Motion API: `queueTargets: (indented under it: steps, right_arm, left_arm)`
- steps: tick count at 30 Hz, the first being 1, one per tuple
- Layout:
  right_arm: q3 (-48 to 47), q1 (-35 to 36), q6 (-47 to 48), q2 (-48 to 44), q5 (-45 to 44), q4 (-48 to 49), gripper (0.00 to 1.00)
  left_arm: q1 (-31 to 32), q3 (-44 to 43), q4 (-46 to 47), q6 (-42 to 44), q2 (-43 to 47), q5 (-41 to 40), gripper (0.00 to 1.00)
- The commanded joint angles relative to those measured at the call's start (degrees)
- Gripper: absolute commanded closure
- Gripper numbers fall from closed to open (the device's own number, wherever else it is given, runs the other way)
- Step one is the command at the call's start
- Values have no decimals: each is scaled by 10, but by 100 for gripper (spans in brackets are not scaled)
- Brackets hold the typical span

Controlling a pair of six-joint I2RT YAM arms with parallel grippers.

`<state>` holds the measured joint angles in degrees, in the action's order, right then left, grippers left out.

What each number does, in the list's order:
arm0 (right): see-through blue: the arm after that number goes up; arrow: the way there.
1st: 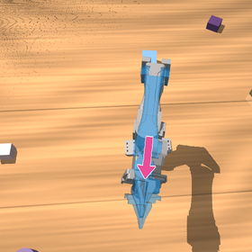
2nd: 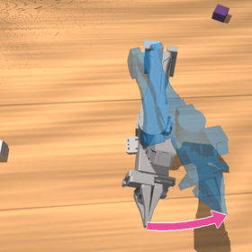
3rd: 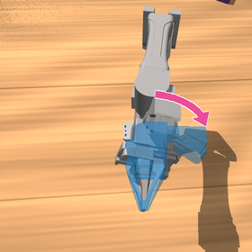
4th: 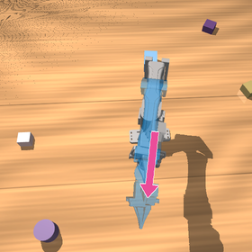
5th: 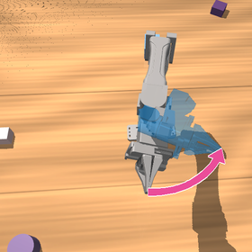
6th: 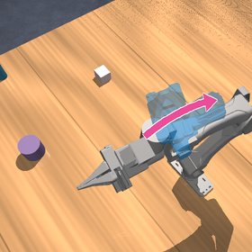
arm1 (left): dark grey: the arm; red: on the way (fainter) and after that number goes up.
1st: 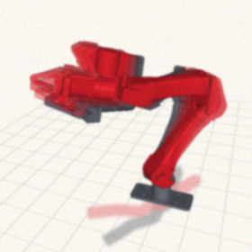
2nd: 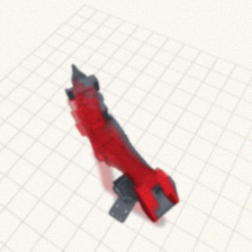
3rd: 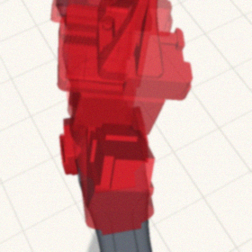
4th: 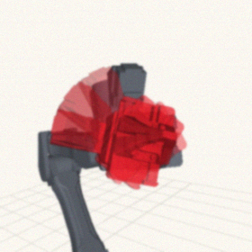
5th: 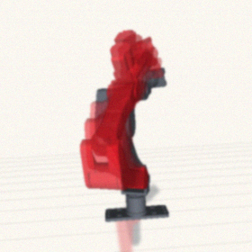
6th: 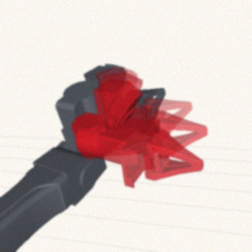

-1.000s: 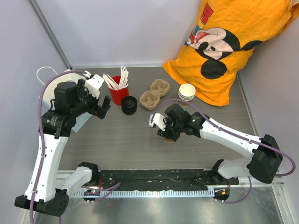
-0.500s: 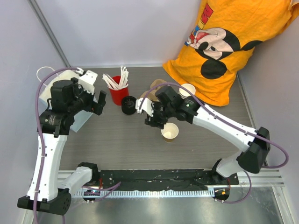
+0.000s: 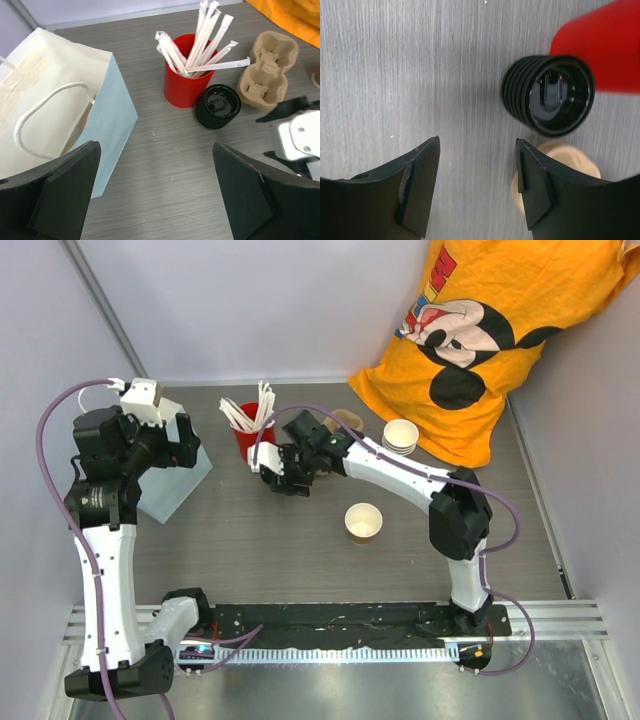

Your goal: Pack the takeout coffee

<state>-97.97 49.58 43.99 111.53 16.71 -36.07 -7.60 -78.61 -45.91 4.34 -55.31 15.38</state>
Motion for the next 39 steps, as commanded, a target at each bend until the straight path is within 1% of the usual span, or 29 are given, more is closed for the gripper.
queueTargets:
  steps: [1, 4, 8, 12, 19, 27, 33, 39]
  right_arm:
    - [-70, -39, 58, 25, 124, 4, 34]
    - [-120, -75, 89, 61, 201, -29, 36]
    - [-143, -87, 135, 85, 210, -48, 40]
    - [-158, -89, 188, 100, 225, -72, 40]
    - [-163, -85, 227, 120, 225, -82, 44]
    - [-168, -77, 231, 148, 198, -58, 48]
    - [-180, -75, 211, 165, 191, -32, 48]
    - [-201, -72, 201, 179, 188, -29, 49]
  left_arm:
    - [-3, 0, 28, -14, 6, 54, 0]
    - [-4, 2, 24, -13, 4, 74, 0]
    - [-4, 6, 23, -12, 4, 80, 0]
    - [-3, 10, 23, -12, 2, 85, 0]
    - [-3, 18, 23, -11, 3, 84, 0]
    - [-3, 25, 26, -10, 1, 87, 0]
    - [-6, 30, 28, -10, -1, 86, 0]
    - [-7, 31, 28, -9, -5, 90, 0]
